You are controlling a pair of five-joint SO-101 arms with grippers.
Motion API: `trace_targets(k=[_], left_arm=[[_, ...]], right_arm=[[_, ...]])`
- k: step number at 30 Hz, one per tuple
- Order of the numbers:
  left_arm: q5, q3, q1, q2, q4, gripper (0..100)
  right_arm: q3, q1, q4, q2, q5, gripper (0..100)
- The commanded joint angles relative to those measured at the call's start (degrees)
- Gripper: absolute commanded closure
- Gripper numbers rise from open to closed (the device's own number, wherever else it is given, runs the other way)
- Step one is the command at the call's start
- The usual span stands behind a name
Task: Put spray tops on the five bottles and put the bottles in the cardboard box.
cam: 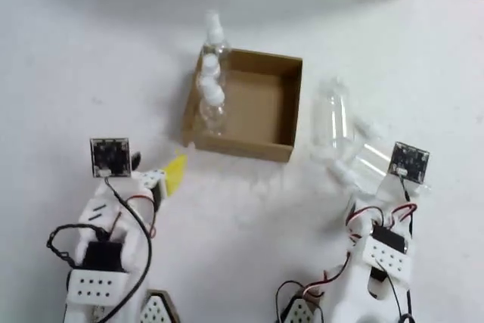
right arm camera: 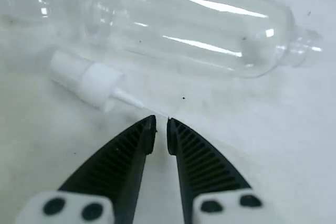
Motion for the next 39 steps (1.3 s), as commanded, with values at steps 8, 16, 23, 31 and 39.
trace_targets(k=[8,16,23,31,39], left_arm=[[-8.26,-0.09,-0.13,-11.91,16.09,99],[-16.88,-0.09,-0.40,-11.91,26.29,92],[-20.04,-0.09,-0.48,-11.91,26.99,92],[-20.04,-0.09,-0.48,-11.91,26.99,92],[-20.13,-0.09,-0.48,-11.91,26.99,92]], right_arm=[[-0.62,10.95,-0.92,-0.75,0.62,98.3],[-1.32,23.34,-6.64,-0.84,0.70,98.4],[-11.87,27.12,4.97,-0.13,9.41,98.4],[-29.45,19.38,26.68,-0.13,0.26,98.4],[-31.21,10.59,27.12,0.31,-21.71,90.2]])
